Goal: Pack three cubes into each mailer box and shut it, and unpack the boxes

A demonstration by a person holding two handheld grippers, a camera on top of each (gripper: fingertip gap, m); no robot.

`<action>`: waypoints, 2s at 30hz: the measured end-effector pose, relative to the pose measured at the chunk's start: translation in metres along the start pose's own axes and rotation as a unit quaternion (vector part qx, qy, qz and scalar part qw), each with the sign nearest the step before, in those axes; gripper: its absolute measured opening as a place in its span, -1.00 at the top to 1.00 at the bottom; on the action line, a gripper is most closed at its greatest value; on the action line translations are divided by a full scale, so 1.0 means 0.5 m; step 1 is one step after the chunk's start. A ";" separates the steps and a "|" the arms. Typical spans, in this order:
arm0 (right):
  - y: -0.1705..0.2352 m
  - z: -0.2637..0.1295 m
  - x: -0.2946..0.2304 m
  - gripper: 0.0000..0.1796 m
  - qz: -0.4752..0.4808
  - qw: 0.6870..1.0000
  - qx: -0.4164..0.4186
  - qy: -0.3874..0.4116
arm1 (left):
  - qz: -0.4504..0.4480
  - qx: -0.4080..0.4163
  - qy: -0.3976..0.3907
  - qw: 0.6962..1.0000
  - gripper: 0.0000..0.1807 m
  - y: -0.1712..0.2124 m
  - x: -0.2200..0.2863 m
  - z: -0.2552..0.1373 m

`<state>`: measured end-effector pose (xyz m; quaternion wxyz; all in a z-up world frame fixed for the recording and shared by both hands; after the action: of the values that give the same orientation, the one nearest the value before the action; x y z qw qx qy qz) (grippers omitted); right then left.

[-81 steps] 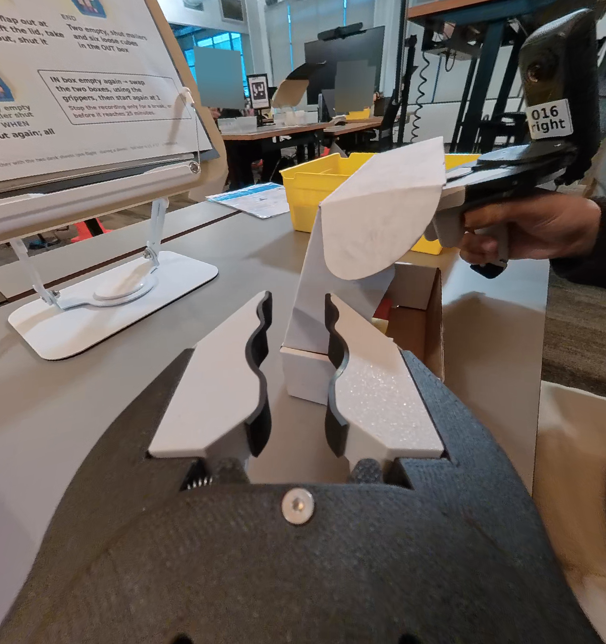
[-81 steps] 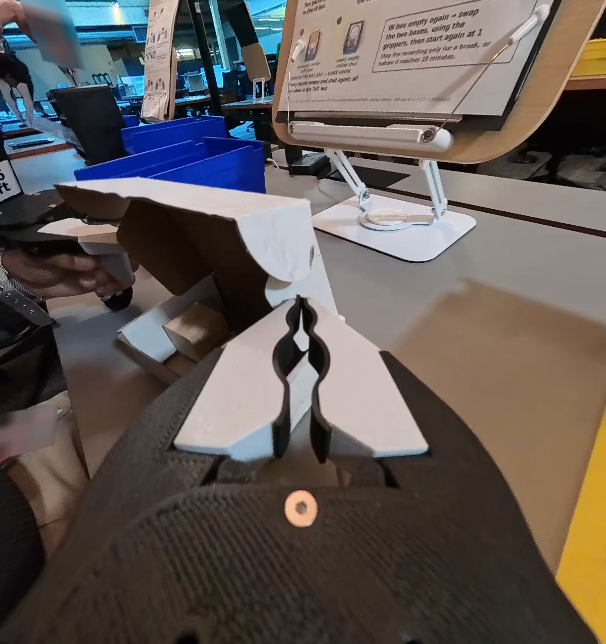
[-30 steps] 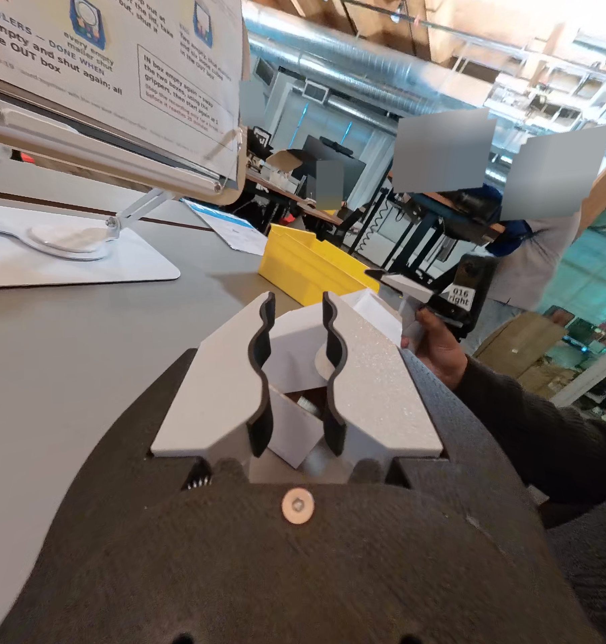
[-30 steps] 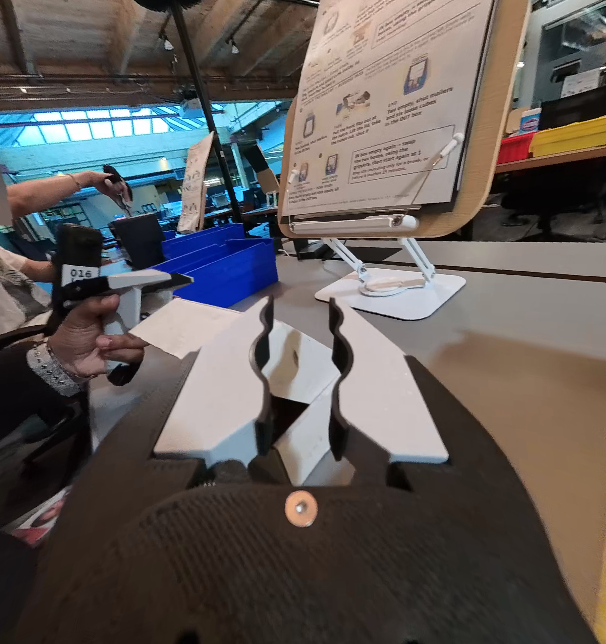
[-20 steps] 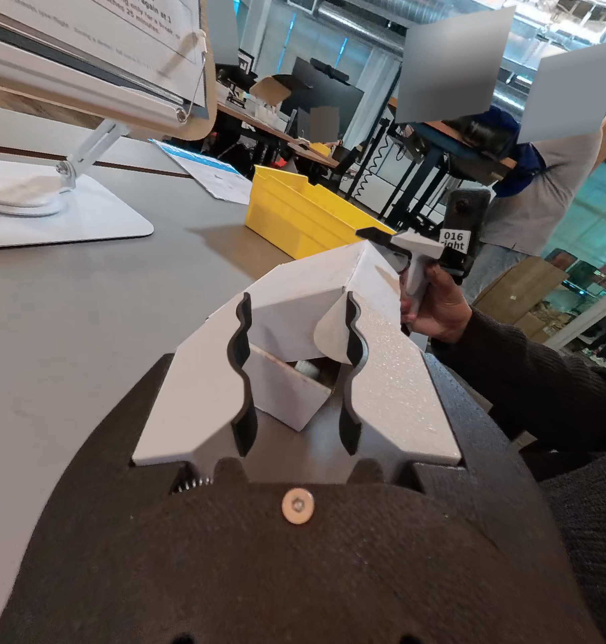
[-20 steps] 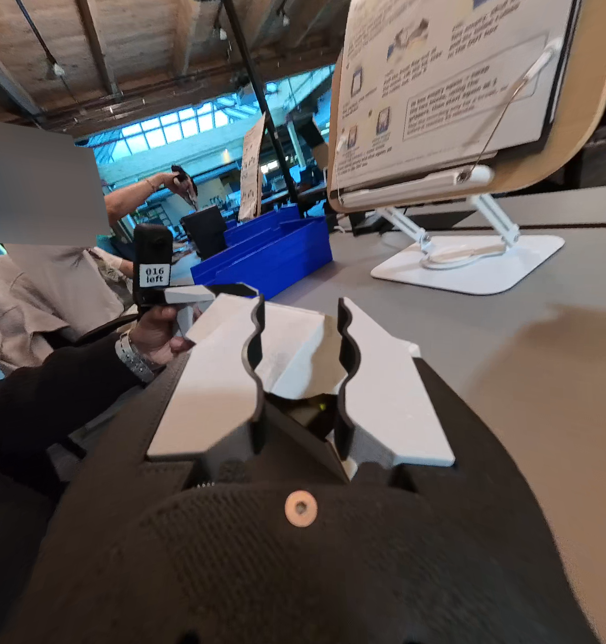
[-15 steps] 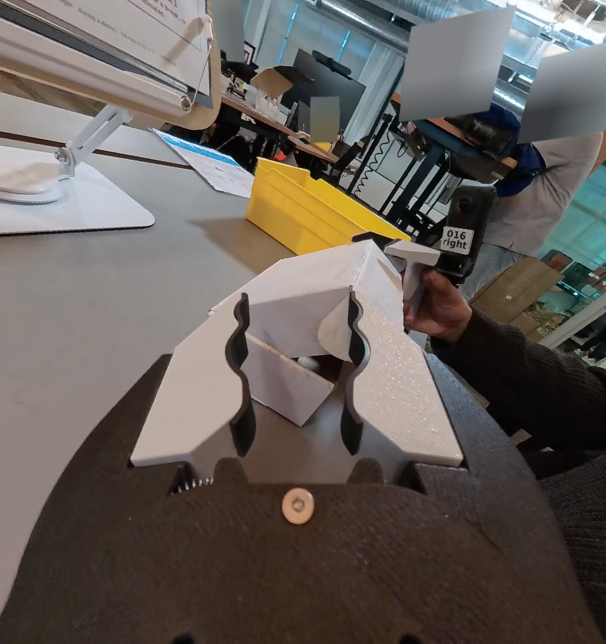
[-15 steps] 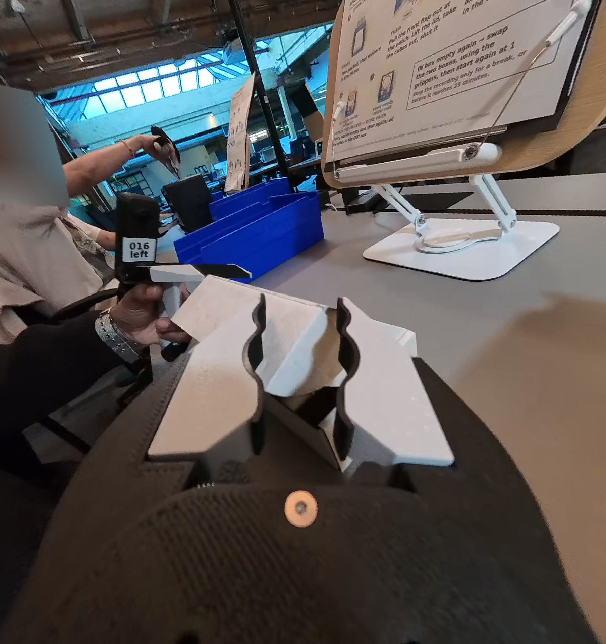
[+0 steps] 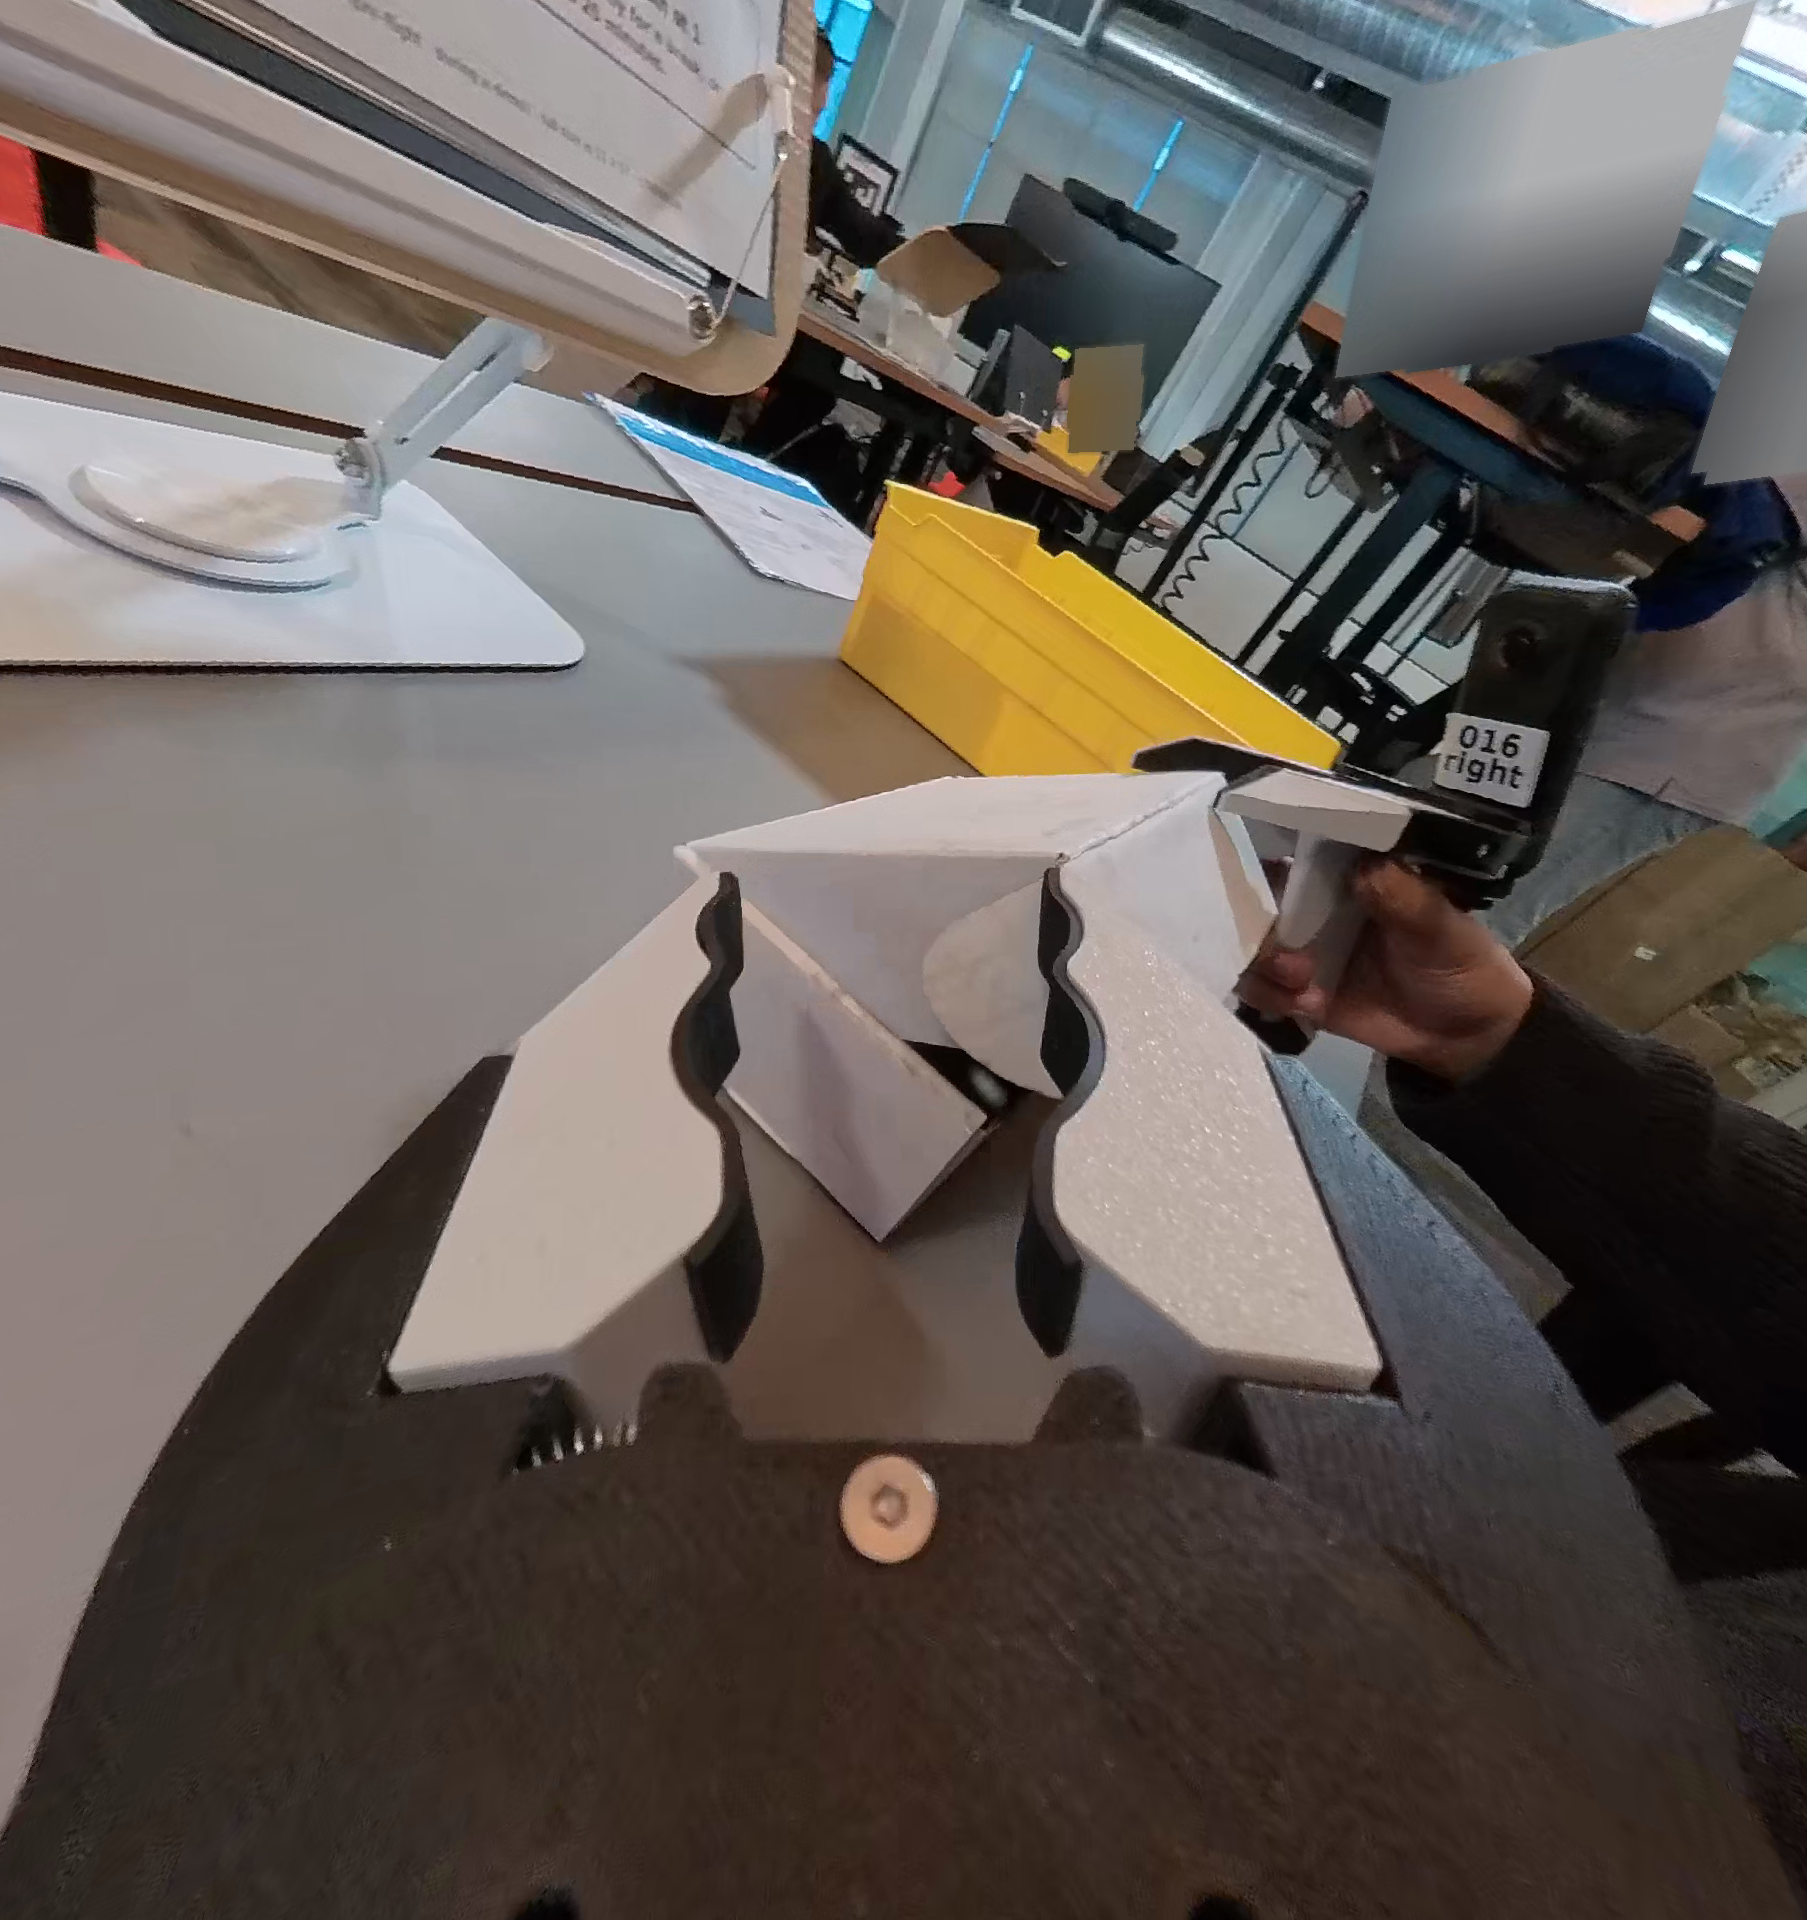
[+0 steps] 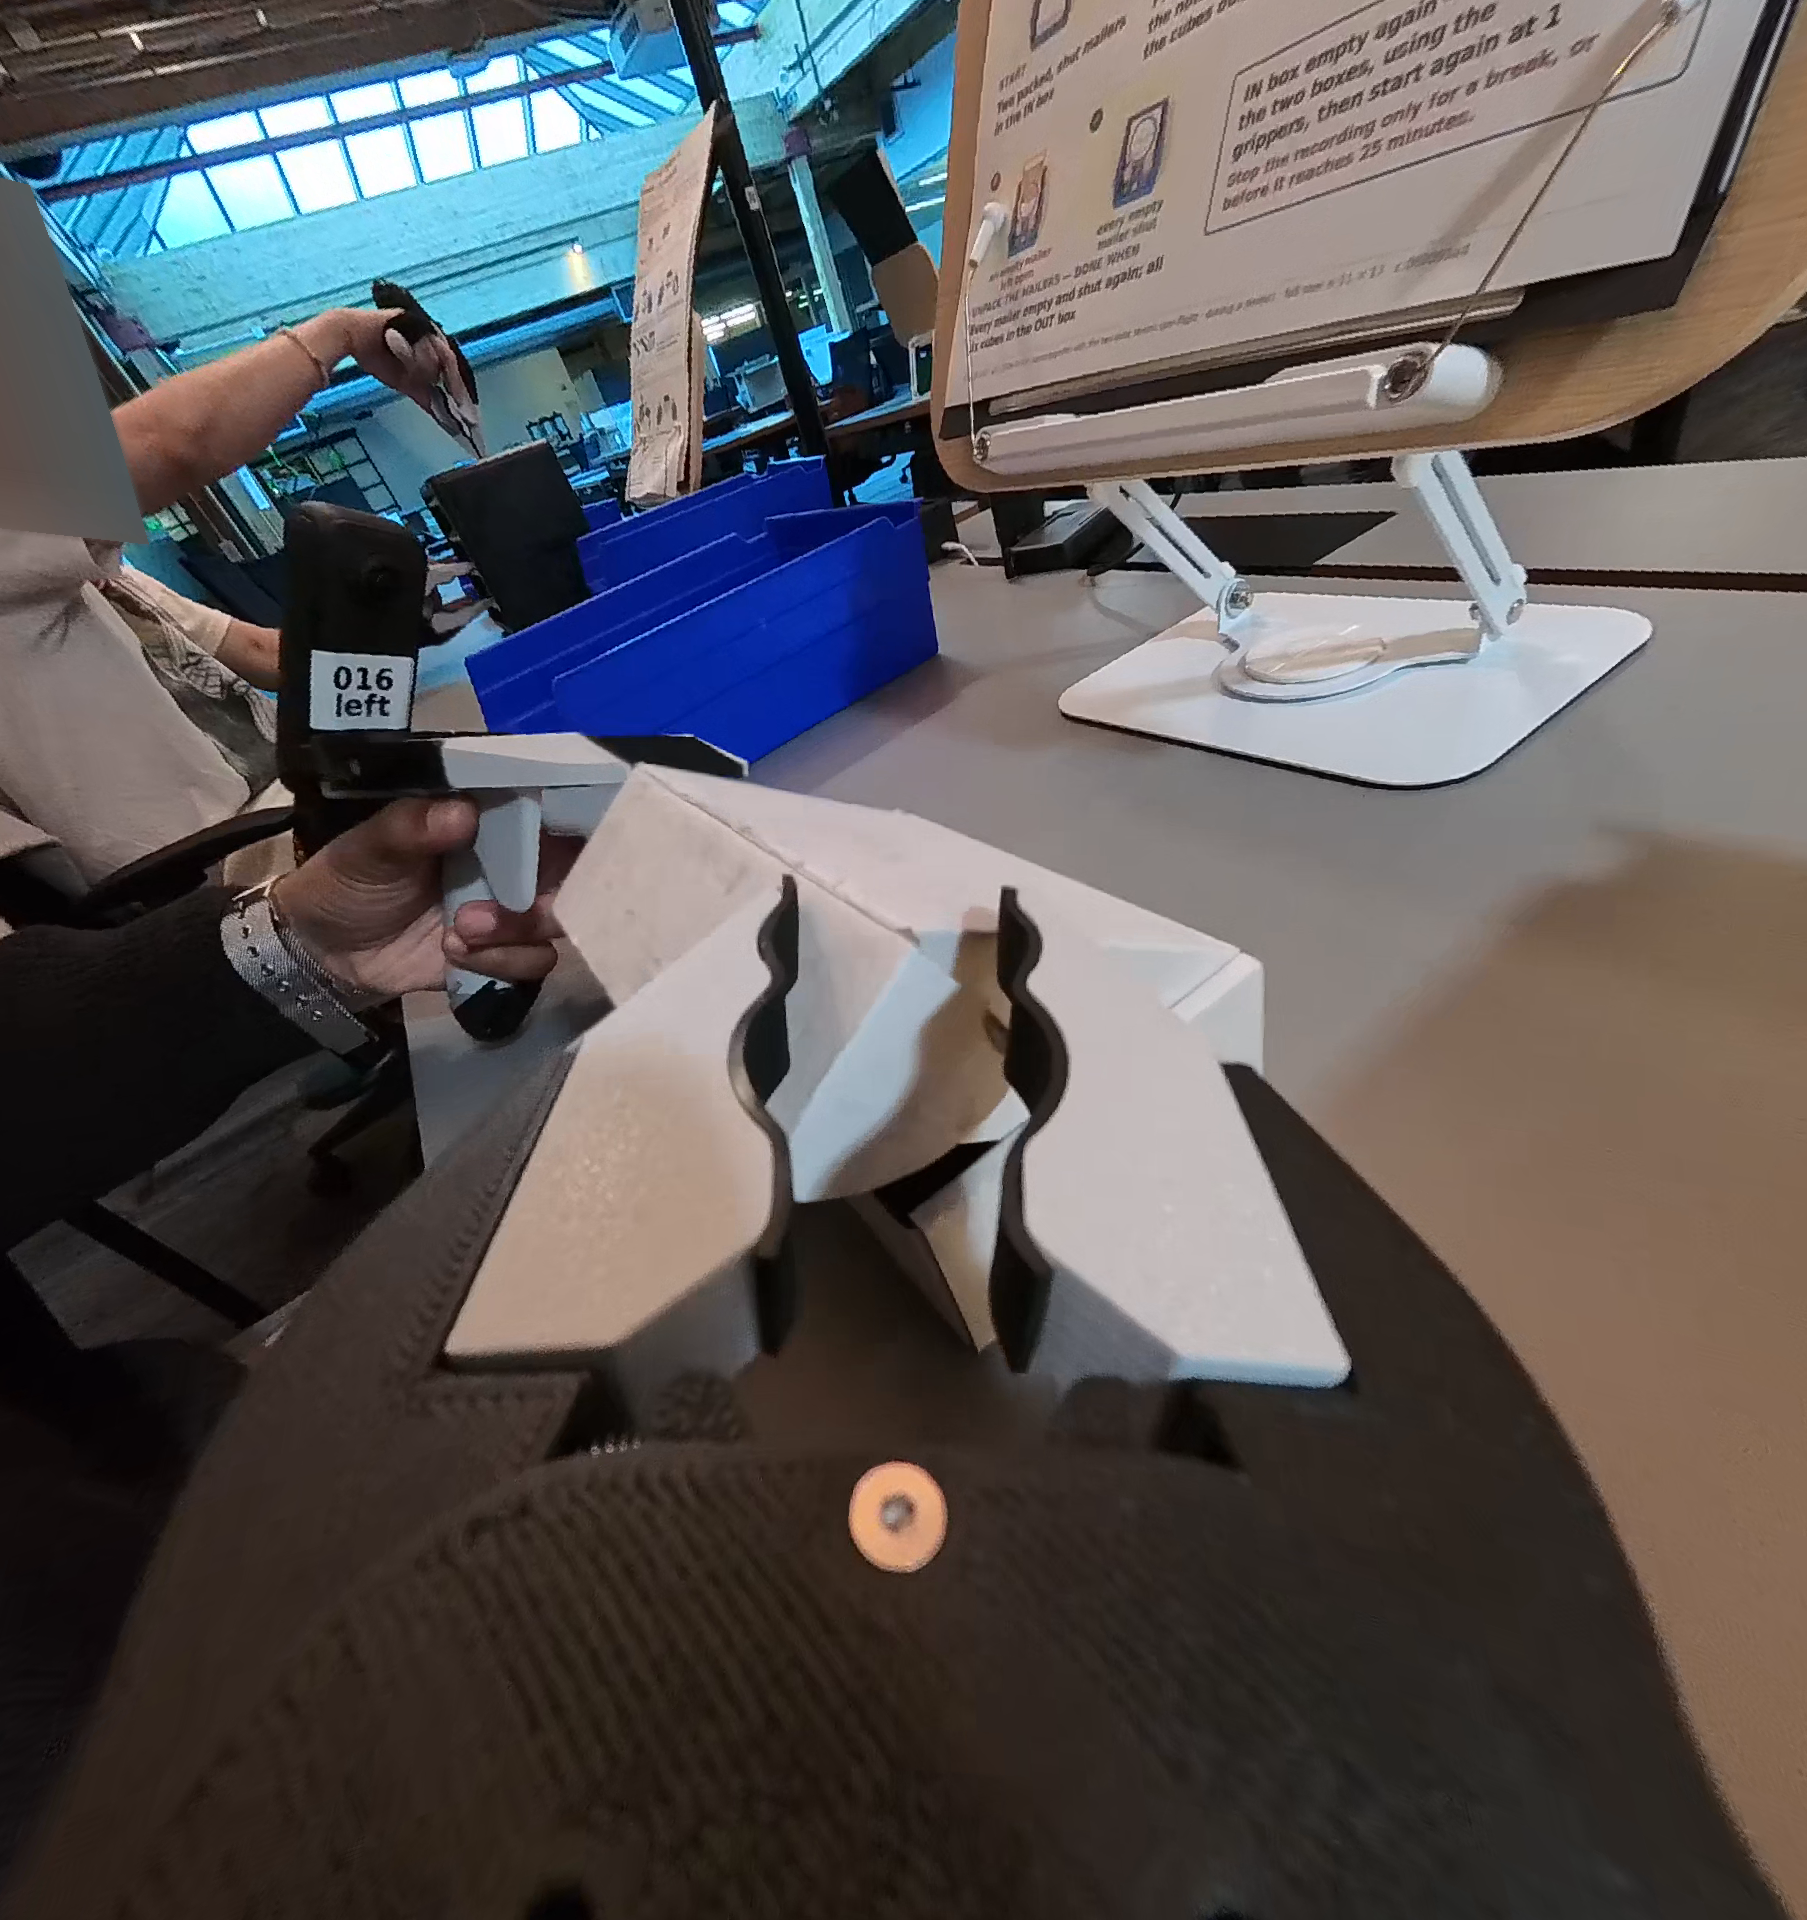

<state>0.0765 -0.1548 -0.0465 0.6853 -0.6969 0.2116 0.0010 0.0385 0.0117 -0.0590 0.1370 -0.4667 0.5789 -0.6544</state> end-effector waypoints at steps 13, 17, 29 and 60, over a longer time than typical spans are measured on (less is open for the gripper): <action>0.014 0.006 0.000 0.59 -0.009 1.000 -0.024 0.006 | 0.009 0.002 -0.052 0.999 0.42 0.004 -0.020 0.007; 0.018 0.006 -0.001 0.58 -0.022 0.999 -0.033 0.011 | 0.024 -0.004 -0.066 0.998 0.42 0.006 -0.025 0.006; 0.031 -0.054 -0.058 0.33 -0.149 0.987 -0.053 0.039 | 0.158 -0.062 -0.035 0.985 0.21 0.049 0.035 -0.021; 0.041 -0.058 -0.046 0.69 -0.097 0.991 -0.093 0.026 | 0.263 -0.058 -0.041 0.962 0.77 0.064 0.069 -0.004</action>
<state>0.0412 -0.1754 -0.0574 0.6083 -0.7748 0.1598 -0.0643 0.0074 -0.0215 -0.0714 0.3005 -0.3322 0.7122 -0.5406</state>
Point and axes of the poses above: each gripper's, where its closed fingertips meet, z out along the fingers, y out of its underside, x = y × z across the jaws, the point moved 2 cm from there along -z, back along the fingers, and after that the axes turned 2 degrees about -y, right-handed, at the moved point
